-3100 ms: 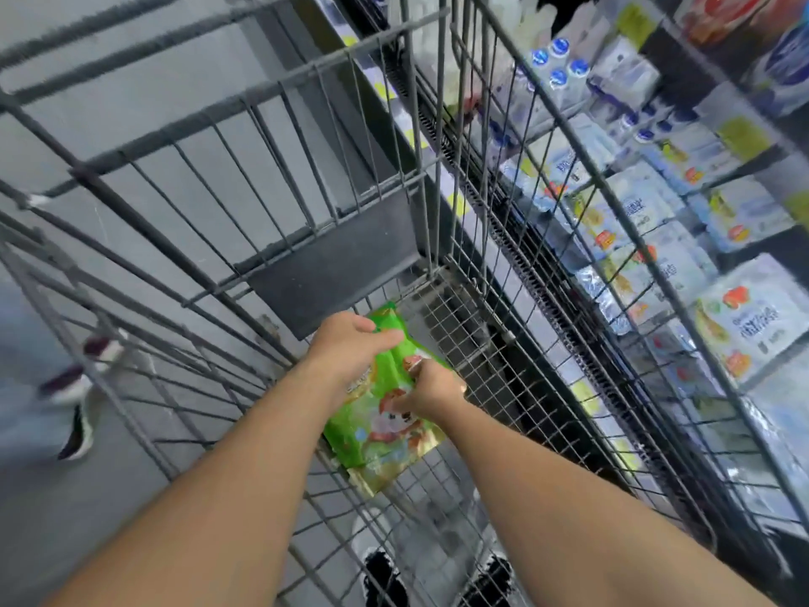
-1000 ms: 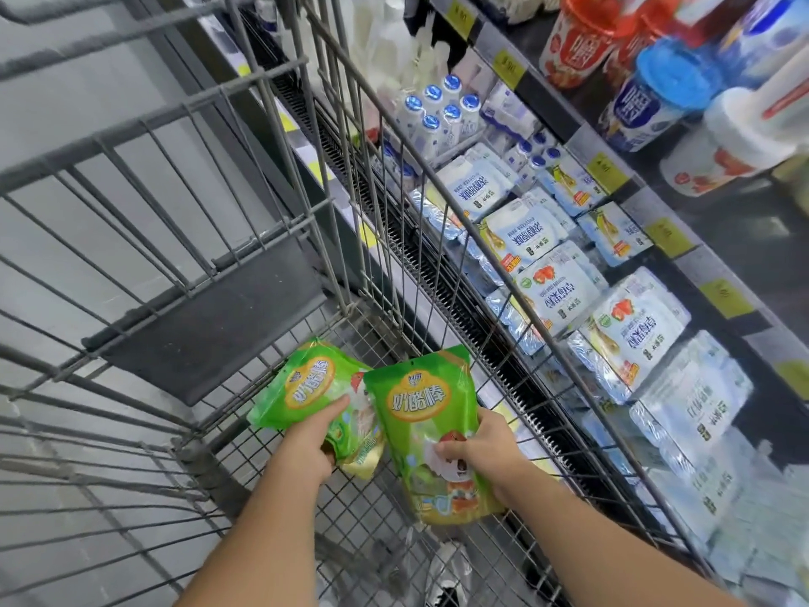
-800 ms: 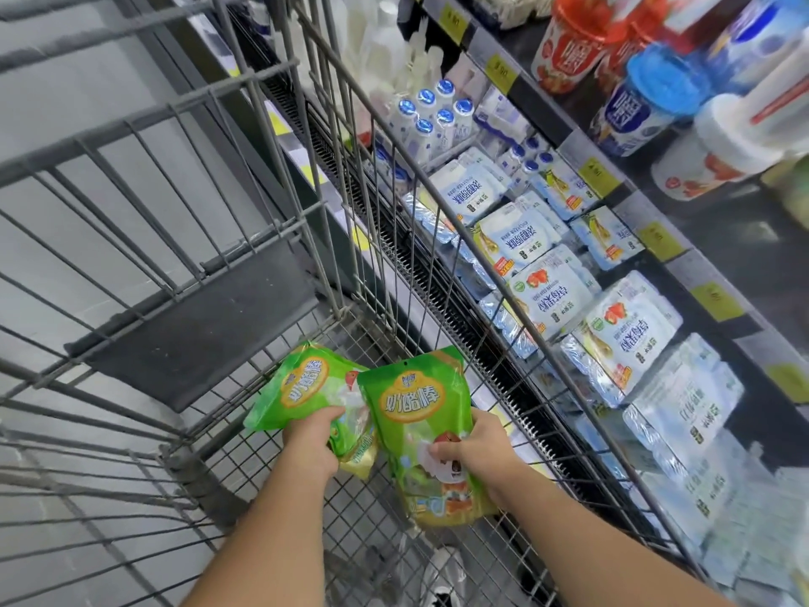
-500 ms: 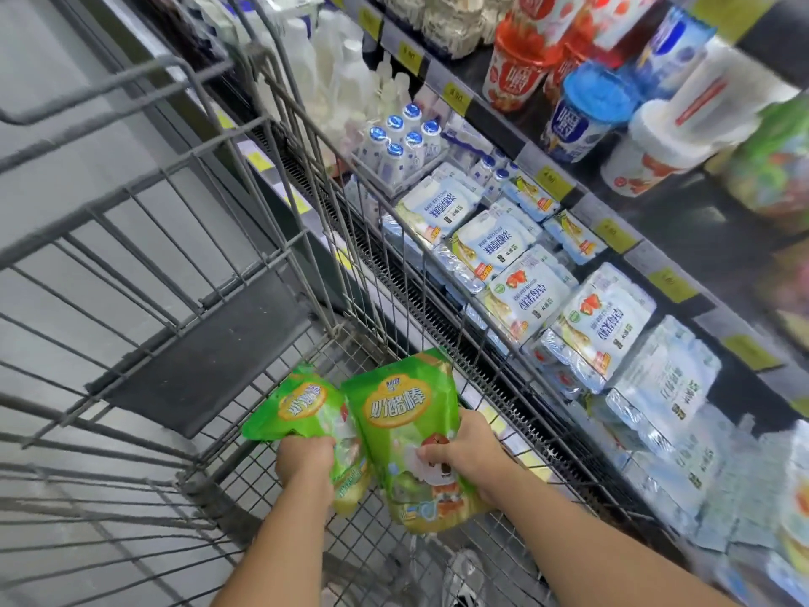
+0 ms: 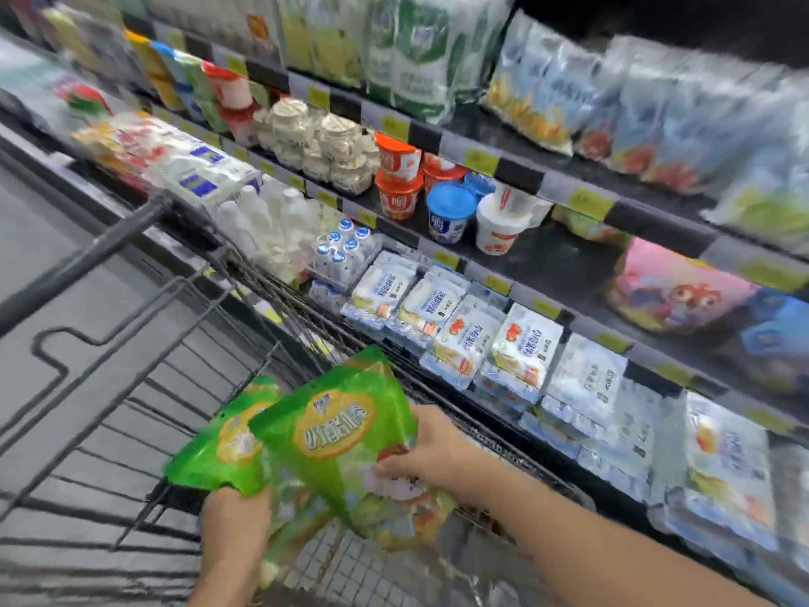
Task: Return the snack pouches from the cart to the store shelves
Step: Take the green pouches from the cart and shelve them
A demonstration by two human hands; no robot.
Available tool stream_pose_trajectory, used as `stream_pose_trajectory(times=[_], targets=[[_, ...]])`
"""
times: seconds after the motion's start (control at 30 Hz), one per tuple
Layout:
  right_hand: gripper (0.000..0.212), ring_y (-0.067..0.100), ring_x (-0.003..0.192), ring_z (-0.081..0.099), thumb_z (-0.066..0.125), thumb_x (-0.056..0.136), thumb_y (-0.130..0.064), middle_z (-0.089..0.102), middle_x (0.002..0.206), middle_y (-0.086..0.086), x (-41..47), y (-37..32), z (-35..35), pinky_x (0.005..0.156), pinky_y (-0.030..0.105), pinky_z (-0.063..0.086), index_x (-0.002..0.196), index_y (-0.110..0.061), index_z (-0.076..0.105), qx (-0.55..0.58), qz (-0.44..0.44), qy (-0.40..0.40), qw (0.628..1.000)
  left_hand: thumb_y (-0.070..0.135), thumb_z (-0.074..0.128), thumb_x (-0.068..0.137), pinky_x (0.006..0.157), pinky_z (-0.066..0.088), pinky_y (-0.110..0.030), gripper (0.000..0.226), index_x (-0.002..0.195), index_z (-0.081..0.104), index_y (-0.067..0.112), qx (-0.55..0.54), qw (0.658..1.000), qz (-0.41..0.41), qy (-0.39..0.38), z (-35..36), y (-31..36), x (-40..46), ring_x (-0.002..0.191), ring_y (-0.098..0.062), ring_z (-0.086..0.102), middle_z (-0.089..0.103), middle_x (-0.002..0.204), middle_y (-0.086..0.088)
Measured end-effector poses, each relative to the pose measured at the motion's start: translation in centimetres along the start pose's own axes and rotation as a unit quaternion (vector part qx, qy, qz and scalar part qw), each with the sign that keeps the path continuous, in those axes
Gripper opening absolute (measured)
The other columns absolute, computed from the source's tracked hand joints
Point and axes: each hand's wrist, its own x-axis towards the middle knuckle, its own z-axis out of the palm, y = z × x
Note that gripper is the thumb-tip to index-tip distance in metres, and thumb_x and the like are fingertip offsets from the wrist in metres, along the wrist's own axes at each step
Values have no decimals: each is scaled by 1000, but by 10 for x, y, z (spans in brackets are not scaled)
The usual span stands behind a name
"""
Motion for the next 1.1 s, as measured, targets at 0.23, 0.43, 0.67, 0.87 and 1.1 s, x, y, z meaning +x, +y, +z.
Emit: stream_pose_trajectory(times=[0.23, 0.43, 0.67, 0.87, 1.1], targets=[[31, 9, 76, 71, 83, 67, 6, 77, 83, -2, -29, -54, -96, 71, 23, 54, 93, -8, 72, 74, -69, 119, 988, 11, 80, 83, 71, 51, -49, 36, 72, 68, -22, -14, 980, 194, 40, -22, 112, -39, 76, -50, 68, 67, 75, -42], [33, 10, 69, 71, 86, 61, 5, 77, 79, -2, -49, -33, -170, 63, 22, 55, 85, -14, 73, 142, -91, 231, 958, 15, 78, 86, 79, 52, -48, 29, 85, 74, -14, -47, 953, 296, -35, 36, 194, -66, 88, -47, 70, 73, 90, -35], [34, 10, 69, 71, 79, 68, 14, 78, 79, -1, -66, 34, -233, 62, 24, 56, 91, -9, 71, 193, -65, 306, 930, 14, 81, 83, 78, 55, -50, 29, 80, 73, -14, -51, 940, 329, -78, 113, 225, -86, 84, -46, 70, 73, 86, -34], [40, 32, 91, 67, 73, 70, 20, 71, 103, 25, -29, 44, -266, 89, 51, 56, 108, 7, 66, 273, -81, 359, 889, 14, 83, 81, 67, 47, -43, 33, 58, 64, 2, -70, 945, 311, -76, 141, 227, -73, 69, -39, 63, 66, 66, -22], [24, 10, 63, 69, 73, 73, 20, 75, 71, -1, 41, 8, -312, 64, 26, 59, 88, 2, 70, 236, -122, 402, 876, 13, 85, 79, 57, 38, -37, 44, 50, 51, 16, -110, 942, 312, -48, 154, 230, -61, 55, -21, 52, 59, 55, -1]])
